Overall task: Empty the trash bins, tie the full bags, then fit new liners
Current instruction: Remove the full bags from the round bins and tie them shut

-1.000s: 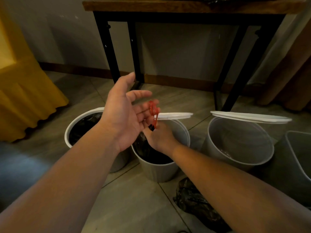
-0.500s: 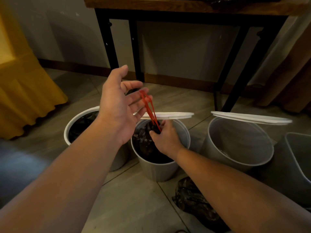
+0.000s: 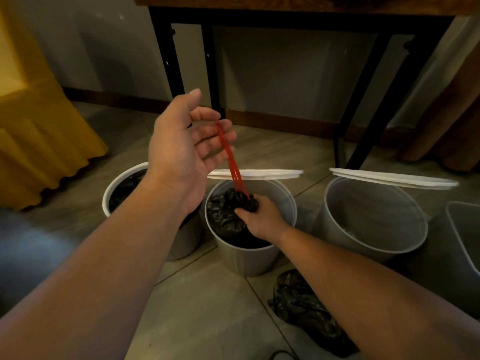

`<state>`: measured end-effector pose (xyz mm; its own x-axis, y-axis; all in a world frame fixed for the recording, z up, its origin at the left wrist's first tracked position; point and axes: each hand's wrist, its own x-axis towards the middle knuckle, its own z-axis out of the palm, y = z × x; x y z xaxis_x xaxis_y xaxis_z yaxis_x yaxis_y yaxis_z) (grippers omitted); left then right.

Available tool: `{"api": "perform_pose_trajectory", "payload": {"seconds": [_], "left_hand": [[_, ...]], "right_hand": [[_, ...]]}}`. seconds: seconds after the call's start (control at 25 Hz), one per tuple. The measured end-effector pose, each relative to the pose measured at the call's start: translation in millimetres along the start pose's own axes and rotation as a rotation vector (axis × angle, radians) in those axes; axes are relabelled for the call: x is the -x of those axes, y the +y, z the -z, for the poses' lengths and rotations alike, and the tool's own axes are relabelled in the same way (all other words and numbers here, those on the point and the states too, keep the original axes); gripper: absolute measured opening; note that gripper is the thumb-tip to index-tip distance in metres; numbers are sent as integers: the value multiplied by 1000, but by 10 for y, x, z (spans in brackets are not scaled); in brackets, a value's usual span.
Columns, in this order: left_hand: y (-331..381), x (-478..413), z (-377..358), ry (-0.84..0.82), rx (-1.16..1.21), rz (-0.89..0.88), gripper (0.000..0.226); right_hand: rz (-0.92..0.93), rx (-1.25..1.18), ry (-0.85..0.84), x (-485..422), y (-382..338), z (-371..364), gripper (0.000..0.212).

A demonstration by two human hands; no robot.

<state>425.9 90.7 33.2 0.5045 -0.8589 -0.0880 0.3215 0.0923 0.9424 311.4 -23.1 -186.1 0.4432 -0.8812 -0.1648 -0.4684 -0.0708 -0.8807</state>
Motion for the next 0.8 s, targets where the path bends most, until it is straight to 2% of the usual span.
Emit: {"api": "perform_pose_trajectory", "payload": {"seconds": [0.08, 0.16, 0.2, 0.24, 0.36, 0.52, 0.72, 0.8], "left_hand": [[-9, 1, 2, -10, -30, -8, 31], [-9, -5, -5, -27, -70, -13, 29], [-8, -8, -3, -34, -79, -10, 28], [-4, -10, 0, -40, -82, -2, 29], [18, -15, 20, -79, -110, 31, 30], [62, -26, 55, -84, -127, 22, 25], [96, -60, 129, -41, -113, -35, 15], [52, -61, 161, -19, -145, -48, 16]], "right_hand": [[49, -33, -53, 1, 3, 36, 36], [127, -194, -156, -8, -29, 76, 63], [140, -256, -195, -14, -59, 83, 67], [147, -274, -208, -19, -78, 74, 63], [123, -148, -107, -40, -95, -6, 33], [34, -109, -24, -56, -49, -44, 15], [-18, -52, -53, -31, 54, -43, 13], [-20, -9, -84, -28, 57, -25, 6]]}}
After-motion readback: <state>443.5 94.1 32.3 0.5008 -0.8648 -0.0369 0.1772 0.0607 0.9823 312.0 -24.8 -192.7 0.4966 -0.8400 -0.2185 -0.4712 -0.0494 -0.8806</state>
